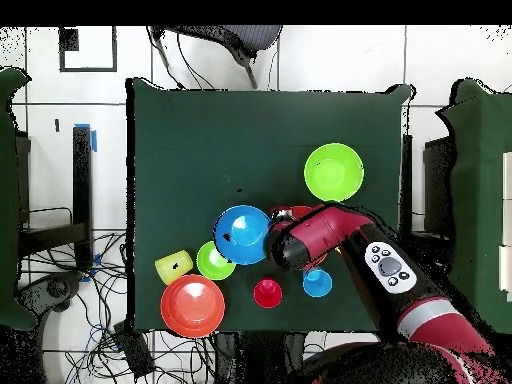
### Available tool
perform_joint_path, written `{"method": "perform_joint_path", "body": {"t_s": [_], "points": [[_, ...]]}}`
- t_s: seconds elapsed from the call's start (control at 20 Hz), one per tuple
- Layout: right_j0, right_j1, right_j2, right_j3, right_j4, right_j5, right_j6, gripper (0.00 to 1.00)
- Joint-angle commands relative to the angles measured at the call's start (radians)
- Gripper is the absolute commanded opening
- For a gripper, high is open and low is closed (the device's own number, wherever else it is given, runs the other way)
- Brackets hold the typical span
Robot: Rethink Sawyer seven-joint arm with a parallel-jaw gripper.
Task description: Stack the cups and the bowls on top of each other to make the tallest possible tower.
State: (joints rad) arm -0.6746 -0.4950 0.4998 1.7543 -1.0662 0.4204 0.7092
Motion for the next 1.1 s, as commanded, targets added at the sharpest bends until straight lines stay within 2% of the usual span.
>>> {"method": "perform_joint_path", "body": {"t_s": [0.05, 0.25, 0.3, 0.65, 0.7, 1.1], "points": [[-0.024, 0.074, 0.045, 0.014, 0.072, 0.098, -0.029, 1.0], [-0.027, 0.051, 0.049, 0.019, 0.099, 0.135, -0.075, 1.0], [-0.03, 0.048, 0.049, 0.019, 0.11, 0.136, -0.082, 0.0], [-0.061, 0.021, 0.088, 0.048, 0.167, 0.17, -0.107, 0.0], [-0.079, 0.024, 0.09, 0.045, 0.168, 0.172, -0.119, 0.0], [-0.106, 0.013, 0.109, 0.063, 0.171, 0.181, -0.134, 0.0]]}}
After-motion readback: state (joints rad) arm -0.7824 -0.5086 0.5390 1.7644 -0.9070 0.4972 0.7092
